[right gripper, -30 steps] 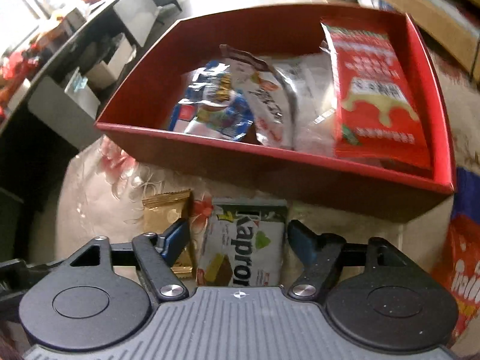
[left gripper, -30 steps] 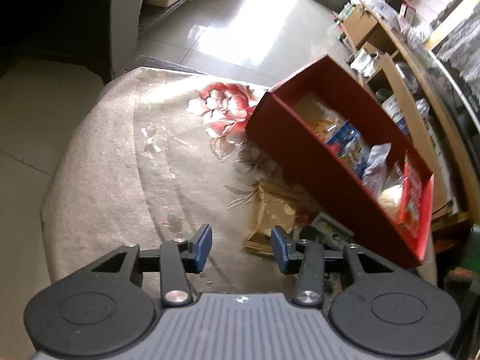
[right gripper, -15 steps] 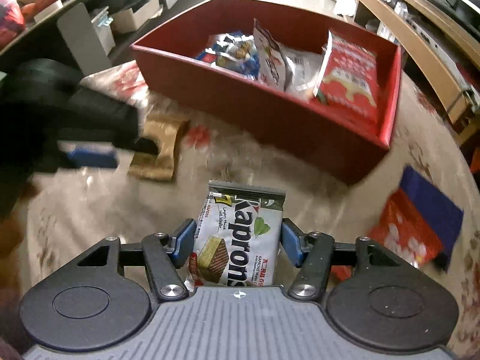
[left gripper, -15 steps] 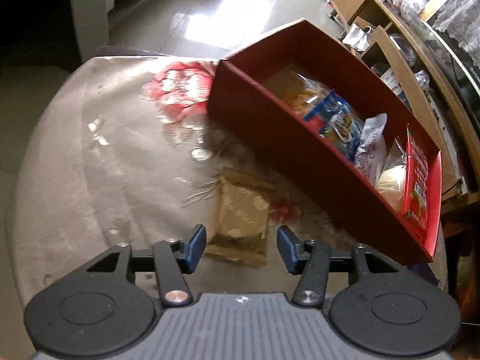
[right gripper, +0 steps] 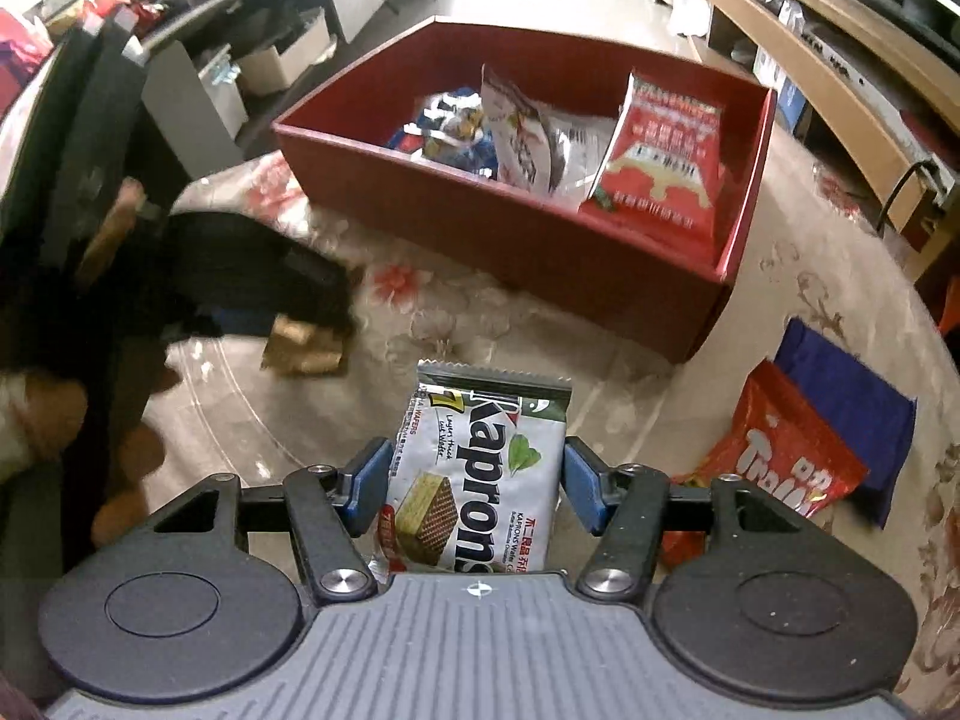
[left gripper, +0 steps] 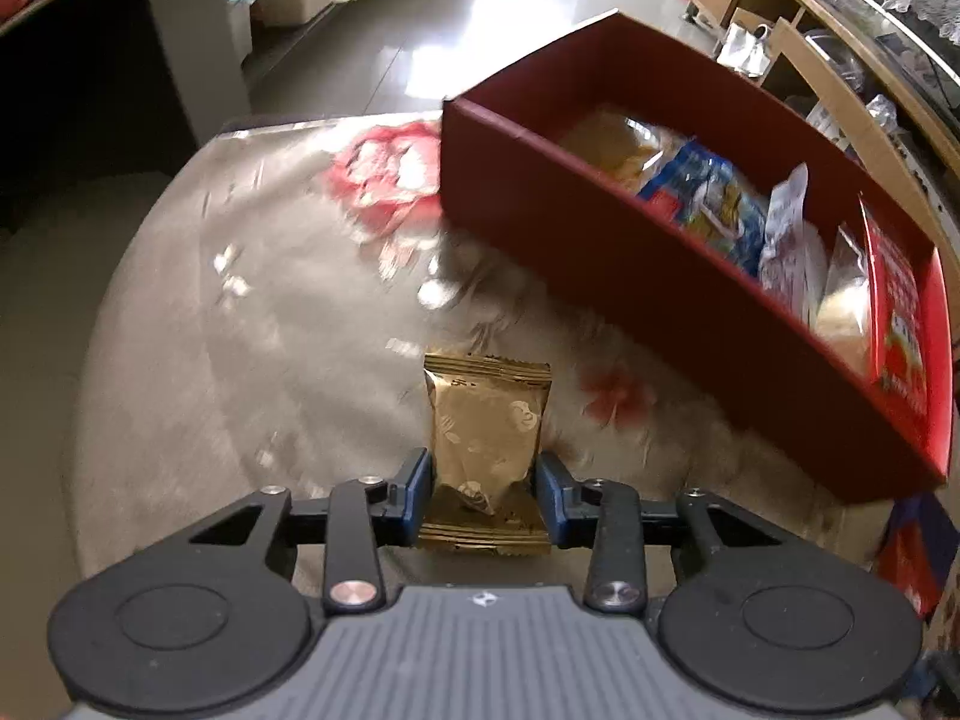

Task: Organize snacks
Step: 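Lift the gold packet and Kaprons wafer and carry them toward the red box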

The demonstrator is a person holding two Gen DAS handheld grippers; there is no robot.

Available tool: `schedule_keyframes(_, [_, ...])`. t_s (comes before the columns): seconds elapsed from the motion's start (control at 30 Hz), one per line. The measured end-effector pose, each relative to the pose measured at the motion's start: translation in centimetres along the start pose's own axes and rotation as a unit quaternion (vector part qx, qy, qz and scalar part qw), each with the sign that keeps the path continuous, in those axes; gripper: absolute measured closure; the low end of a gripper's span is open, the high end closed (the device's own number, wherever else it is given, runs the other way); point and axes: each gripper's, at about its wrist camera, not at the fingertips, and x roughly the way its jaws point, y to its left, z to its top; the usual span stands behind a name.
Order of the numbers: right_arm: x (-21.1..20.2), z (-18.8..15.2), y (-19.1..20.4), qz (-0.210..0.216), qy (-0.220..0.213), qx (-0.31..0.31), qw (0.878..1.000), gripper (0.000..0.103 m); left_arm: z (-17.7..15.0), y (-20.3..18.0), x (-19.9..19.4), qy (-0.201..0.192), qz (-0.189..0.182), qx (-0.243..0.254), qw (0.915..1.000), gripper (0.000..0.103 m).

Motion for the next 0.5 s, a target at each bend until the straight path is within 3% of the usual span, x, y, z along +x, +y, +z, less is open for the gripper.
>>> schedule_keyframes(0.37, [-0.6,-1.2,-0.2,-0.012,-0.003,0.002,1.000,0.036,-6.1,1.7,-3.4,0.016,-0.024,0.042,0.9987,0.072])
schedule_keyframes(0.43, [-0.5,-1.8,0.0,-0.019,0.001,-0.003,1.000,0.036,-6.6,2.2,-3.3,0.016,-0.019,0.032,0.9992,0.072])
schedule_keyframes(0.5, [-0.4,-2.5,0.1,-0.024,0.008,-0.002,1.000,0.036,-6.0,3.1,-3.1,0.018,-0.041,-0.010,0.9989,0.070])
